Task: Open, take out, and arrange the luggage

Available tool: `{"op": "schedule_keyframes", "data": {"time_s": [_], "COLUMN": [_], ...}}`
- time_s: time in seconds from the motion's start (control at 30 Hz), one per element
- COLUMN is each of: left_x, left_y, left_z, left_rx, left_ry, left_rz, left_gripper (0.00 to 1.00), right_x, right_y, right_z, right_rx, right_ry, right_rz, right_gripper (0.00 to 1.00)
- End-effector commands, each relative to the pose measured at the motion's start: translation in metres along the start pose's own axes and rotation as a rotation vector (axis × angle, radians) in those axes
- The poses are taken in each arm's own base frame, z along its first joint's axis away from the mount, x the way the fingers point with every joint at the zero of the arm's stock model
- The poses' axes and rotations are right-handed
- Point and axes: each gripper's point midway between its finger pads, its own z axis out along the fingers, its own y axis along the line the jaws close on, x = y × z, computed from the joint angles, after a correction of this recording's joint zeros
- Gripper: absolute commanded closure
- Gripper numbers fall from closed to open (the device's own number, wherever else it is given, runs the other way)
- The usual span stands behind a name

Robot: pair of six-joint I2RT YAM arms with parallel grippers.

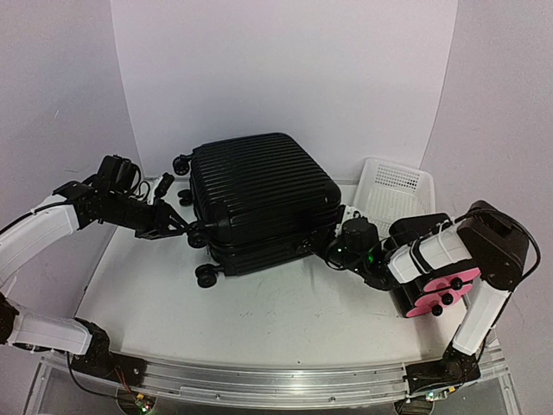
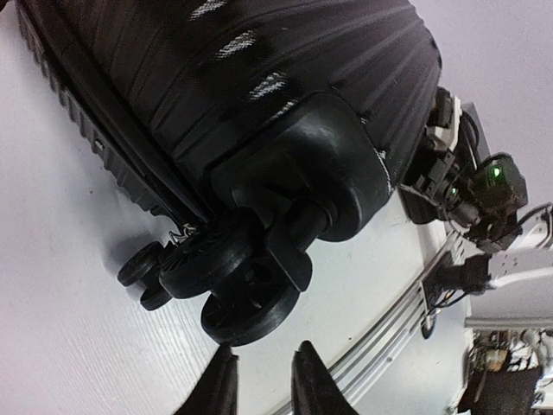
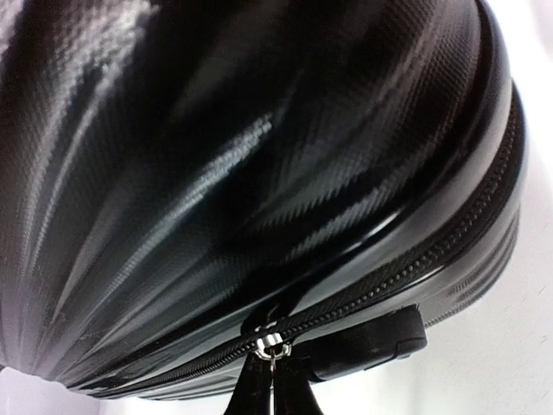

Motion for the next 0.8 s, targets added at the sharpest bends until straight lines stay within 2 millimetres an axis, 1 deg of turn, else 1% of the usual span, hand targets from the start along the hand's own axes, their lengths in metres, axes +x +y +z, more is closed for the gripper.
{"op": "schedule_keyframes", "data": {"time_s": [0.0,0.03,0.07,0.17,0.23,0.27,0.33,0.43,0.5,0.57,0.63,0.7,0.77], "left_x": [-0.005,-0.003,-0.003,0.000,0.002,0.003,0.006,0.003,0.000,-0.005,-0.007,-0.004,0.001], "left_y": [-0.015,-0.015,-0.016,-0.019,-0.024,-0.026,-0.030,-0.030,-0.029,-0.026,-0.019,-0.017,-0.017], "left_z": [-0.010,-0.012,-0.013,-0.017,-0.017,-0.014,-0.007,0.003,0.008,0.011,0.016,0.023,0.031], "left_rx": [0.055,0.057,0.058,0.071,0.092,0.094,0.078,0.009,-0.026,-0.055,-0.088,-0.084,-0.060], "left_ry": [-0.047,-0.051,-0.055,-0.070,-0.071,-0.067,-0.056,-0.064,-0.070,-0.075,-0.071,-0.043,-0.009], "left_rz": [0.048,0.054,0.058,0.078,0.091,0.100,0.127,0.156,0.178,0.202,0.219,0.217,0.191], "left_gripper": [0.62,0.52,0.45,0.26,0.18,0.15,0.06,0.01,0.01,0.01,0.01,0.00,0.01], "right_x": [-0.029,-0.028,-0.027,-0.026,-0.023,-0.020,-0.014,-0.015,-0.015,-0.009,-0.001,0.003,0.005], "right_y": [0.012,0.012,0.012,0.016,0.018,0.018,0.017,0.008,0.005,0.010,0.020,0.027,0.031], "right_z": [0.001,-0.004,-0.007,-0.022,-0.031,-0.035,-0.045,-0.062,-0.070,-0.072,-0.071,-0.072,-0.072], "right_rx": [0.026,0.046,0.064,0.131,0.193,0.217,0.261,0.363,0.404,0.393,0.365,0.367,0.374], "right_ry": [-0.084,-0.063,-0.045,0.022,0.104,0.147,0.226,0.300,0.320,0.361,0.390,0.390,0.387], "right_rz": [0.000,-0.032,-0.062,-0.177,-0.263,-0.304,-0.375,-0.481,-0.551,-0.624,-0.671,-0.710,-0.729], "right_gripper": [1.00,1.00,1.00,1.00,1.00,1.00,1.00,1.00,1.00,1.00,1.00,1.00,1.00]}}
